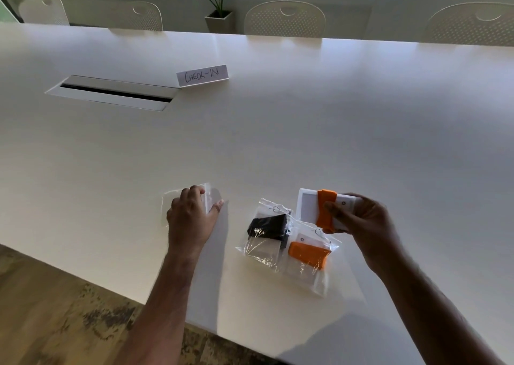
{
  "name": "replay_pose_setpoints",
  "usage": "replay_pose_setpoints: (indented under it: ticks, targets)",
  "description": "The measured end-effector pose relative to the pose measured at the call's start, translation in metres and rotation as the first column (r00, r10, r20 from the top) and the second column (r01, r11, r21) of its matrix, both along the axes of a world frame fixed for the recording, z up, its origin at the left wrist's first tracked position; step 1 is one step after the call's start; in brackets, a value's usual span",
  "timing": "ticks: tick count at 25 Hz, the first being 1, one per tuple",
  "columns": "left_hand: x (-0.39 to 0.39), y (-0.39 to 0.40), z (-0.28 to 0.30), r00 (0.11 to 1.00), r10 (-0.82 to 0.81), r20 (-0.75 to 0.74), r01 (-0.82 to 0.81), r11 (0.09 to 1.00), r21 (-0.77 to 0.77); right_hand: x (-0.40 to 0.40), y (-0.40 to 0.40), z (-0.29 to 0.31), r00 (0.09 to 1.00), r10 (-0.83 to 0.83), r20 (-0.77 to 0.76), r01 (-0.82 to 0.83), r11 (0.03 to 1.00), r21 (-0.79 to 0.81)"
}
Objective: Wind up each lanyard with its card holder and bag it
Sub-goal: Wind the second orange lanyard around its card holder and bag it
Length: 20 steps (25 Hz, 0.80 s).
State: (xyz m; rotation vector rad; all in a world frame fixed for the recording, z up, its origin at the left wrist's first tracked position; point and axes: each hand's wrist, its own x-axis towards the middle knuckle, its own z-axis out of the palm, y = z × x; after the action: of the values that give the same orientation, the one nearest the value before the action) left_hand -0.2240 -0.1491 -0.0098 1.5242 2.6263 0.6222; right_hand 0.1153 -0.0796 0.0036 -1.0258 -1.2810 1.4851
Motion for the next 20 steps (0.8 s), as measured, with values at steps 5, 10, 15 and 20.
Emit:
replay_pose_setpoints:
  ticks: [5, 10, 15, 20]
  targets:
    - [-0.006, 0.007, -0.001, 0.999, 0.015, 0.047, -0.017, 0.999, 0.03, -0.001, 0.0, -0.003, 1.0, -0.007, 0.025, 0.007, 1.0, 0.0]
    - [-0.017, 0.008, 0.002, 0.989, 0.012, 0.15, -0.024, 0.997, 0.078, -0.001, 0.001, -0.003, 1.0, -0.008, 0.027, 0.008, 1.0, -0.004]
    - [-0.018, 0.006, 0.004, 0.994, -0.009, 0.107, 0.002, 0.998, 0.066, -0.004, 0.004, -0.004, 1.0, -0.008, 0.028, 0.008, 1.0, -0.012]
    - [-0.017, 0.007, 0.019, 0.979, 0.077, 0.19, -0.08, 0.997, 0.01, -0.007, 0.002, 0.002, 1.0, -0.015, -0.004, 0.015, 0.999, -0.029]
